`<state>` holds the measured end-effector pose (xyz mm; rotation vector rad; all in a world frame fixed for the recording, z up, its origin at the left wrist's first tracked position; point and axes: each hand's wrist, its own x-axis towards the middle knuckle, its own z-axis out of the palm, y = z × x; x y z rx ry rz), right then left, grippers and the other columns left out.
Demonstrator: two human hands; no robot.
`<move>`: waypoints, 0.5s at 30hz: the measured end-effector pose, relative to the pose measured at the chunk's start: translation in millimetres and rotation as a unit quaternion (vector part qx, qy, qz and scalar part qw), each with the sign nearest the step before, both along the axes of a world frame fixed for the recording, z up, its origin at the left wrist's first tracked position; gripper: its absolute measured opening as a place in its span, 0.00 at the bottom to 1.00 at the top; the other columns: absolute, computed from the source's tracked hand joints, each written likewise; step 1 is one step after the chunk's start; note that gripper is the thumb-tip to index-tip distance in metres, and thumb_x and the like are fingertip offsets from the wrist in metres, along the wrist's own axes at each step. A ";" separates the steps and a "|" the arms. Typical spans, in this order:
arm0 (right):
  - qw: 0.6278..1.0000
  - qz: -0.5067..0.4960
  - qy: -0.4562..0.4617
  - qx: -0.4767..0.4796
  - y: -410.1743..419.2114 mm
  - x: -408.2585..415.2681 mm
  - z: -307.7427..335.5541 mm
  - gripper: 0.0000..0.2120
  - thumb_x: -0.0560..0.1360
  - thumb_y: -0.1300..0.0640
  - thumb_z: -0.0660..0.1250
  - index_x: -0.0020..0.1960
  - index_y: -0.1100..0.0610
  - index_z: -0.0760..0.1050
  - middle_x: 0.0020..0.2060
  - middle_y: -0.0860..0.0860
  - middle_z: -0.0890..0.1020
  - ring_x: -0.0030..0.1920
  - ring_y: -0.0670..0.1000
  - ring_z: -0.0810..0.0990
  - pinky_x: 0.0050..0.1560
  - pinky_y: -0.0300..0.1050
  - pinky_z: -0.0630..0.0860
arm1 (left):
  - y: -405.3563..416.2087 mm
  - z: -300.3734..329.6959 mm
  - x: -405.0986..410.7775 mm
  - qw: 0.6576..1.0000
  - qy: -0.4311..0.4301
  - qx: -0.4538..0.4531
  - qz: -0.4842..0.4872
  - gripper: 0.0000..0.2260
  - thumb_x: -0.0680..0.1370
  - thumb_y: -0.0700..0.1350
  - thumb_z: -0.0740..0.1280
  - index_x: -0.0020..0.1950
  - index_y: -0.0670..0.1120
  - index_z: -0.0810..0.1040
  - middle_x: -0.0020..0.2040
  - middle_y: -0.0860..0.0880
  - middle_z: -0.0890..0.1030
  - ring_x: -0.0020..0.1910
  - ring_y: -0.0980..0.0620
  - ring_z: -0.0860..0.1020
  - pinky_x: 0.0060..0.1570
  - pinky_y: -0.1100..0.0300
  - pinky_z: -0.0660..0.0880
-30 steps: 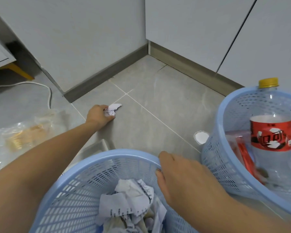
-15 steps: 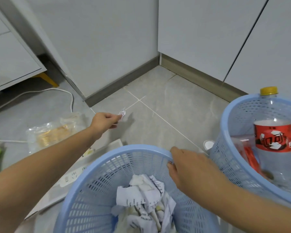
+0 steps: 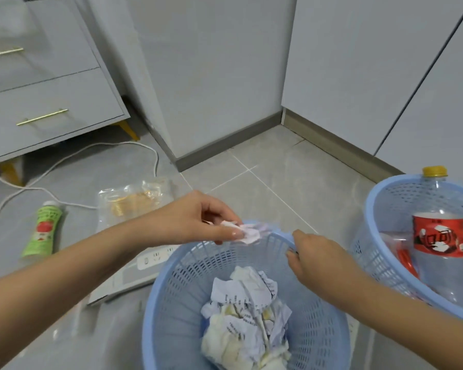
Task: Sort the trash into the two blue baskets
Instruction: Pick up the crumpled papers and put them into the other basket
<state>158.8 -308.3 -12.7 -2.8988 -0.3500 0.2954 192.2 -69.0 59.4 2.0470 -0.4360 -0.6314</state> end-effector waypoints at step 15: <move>0.997 -0.071 -0.007 0.001 -16.0 7.1 4.7 0.14 0.77 0.51 0.59 0.35 0.53 0.61 0.29 0.48 0.71 0.30 0.49 0.72 0.32 0.45 0.69 | 140.7 -113.1 19.6 0.904 0.031 -0.031 0.425 0.02 0.77 0.43 0.68 0.48 0.47 0.79 0.48 0.48 0.81 0.47 0.52 0.79 0.43 0.61 0.76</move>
